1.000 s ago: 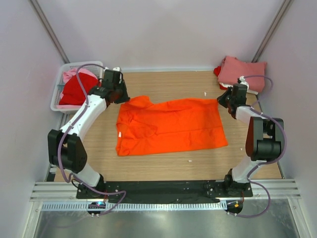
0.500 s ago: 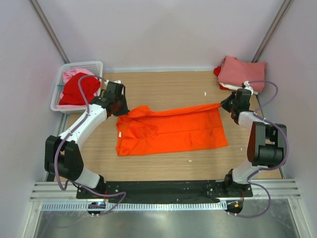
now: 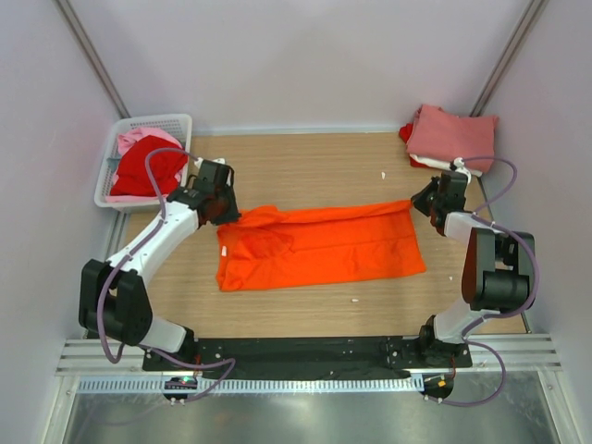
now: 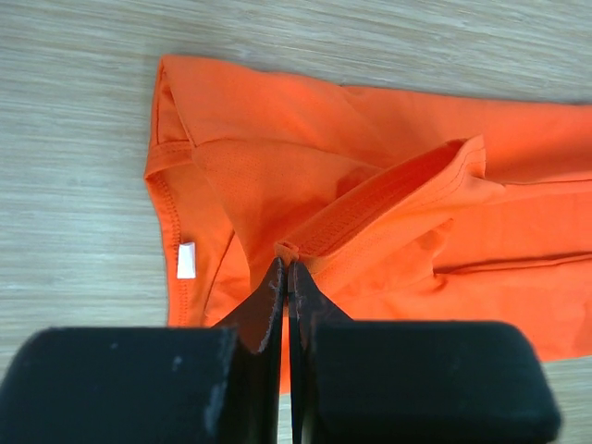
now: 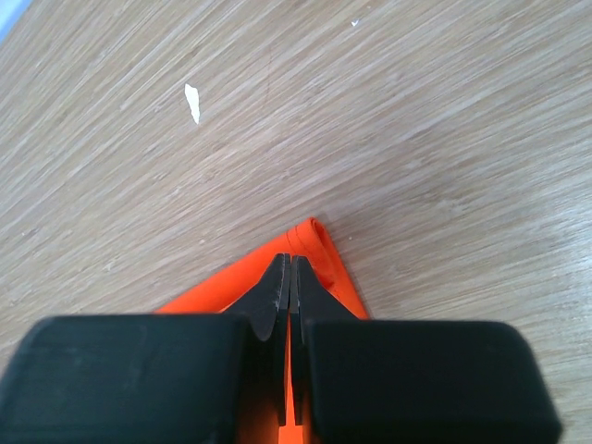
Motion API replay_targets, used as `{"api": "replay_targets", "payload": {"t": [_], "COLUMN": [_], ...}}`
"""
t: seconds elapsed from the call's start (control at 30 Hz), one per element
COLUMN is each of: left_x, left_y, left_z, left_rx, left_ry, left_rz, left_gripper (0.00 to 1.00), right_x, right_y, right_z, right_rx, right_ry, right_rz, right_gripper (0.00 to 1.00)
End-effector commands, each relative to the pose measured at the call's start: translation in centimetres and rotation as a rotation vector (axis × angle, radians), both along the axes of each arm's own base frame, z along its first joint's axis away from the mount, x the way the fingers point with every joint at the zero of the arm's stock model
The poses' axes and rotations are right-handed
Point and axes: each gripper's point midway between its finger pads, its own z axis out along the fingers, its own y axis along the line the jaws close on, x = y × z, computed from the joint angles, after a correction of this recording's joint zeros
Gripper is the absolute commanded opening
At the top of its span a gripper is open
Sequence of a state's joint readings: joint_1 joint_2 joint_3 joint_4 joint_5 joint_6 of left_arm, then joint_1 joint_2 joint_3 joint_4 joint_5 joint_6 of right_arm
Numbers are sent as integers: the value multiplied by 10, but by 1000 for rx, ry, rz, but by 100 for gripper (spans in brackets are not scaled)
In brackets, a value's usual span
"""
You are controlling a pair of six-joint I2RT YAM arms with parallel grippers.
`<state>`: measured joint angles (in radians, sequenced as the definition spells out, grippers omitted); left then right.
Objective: Fold and stack the t-shirts
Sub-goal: Fold the tshirt
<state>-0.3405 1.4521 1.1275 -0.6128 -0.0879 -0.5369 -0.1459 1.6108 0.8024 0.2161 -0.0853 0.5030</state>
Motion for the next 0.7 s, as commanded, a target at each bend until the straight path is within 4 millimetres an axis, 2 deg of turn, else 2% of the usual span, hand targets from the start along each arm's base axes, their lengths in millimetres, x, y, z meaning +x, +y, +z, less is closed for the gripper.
{"api": "replay_targets", "payload": {"t": [0.0,0.13,0.17,0.2,0.23,0.27,0.3,0.33,0.37,0.4,0.53,0.57,0.6,0.63,0.67], "left_x": [-8,-24,-28,-32,-38,-45,-51,-55,-57,-60,-54,-53,-48,-45,-42], "left_y": [6,11,11,10,10,13,20,23,25,27,32,31,28,25,21], "left_z": [10,-12,-17,-23,-27,-32,-31,-30,-27,-21,-2,0,2,2,2], "left_rx": [1,16,16,11,19,37,73,82,85,84,79,72,51,34,20], "left_ry": [-20,45,65,88,106,123,123,126,122,112,43,34,12,6,-9], "left_rz": [29,46,49,48,45,46,71,83,93,100,137,141,151,150,149], "left_gripper": [0,1,5,19,29,46,53,58,66,67,67,67,66,65,65], "right_x": [3,0,-1,-3,-4,-5,-6,-7,-9,-11,-15,-11,-12,-6,-3], "right_y": [-4,-5,-8,-10,-11,-14,-16,-18,-18,-29,-27,-24,-6,4,13], "right_z": [18,11,9,7,6,6,6,8,8,9,32,51,55,70,76], "right_rx": [-7,-6,-14,-17,-19,-24,-25,-28,-28,-64,-70,-68,-25,-3,12], "right_ry": [-59,-29,-19,-2,2,6,8,4,11,15,-69,-139,-171,-239,-265], "right_rz": [-16,-26,-46,-55,-59,-73,-81,-90,-91,-142,-133,-112,-29,19,65], "right_gripper": [1,2,6,27,45,61,84,90,92,94,94,92,90,88,84]}}
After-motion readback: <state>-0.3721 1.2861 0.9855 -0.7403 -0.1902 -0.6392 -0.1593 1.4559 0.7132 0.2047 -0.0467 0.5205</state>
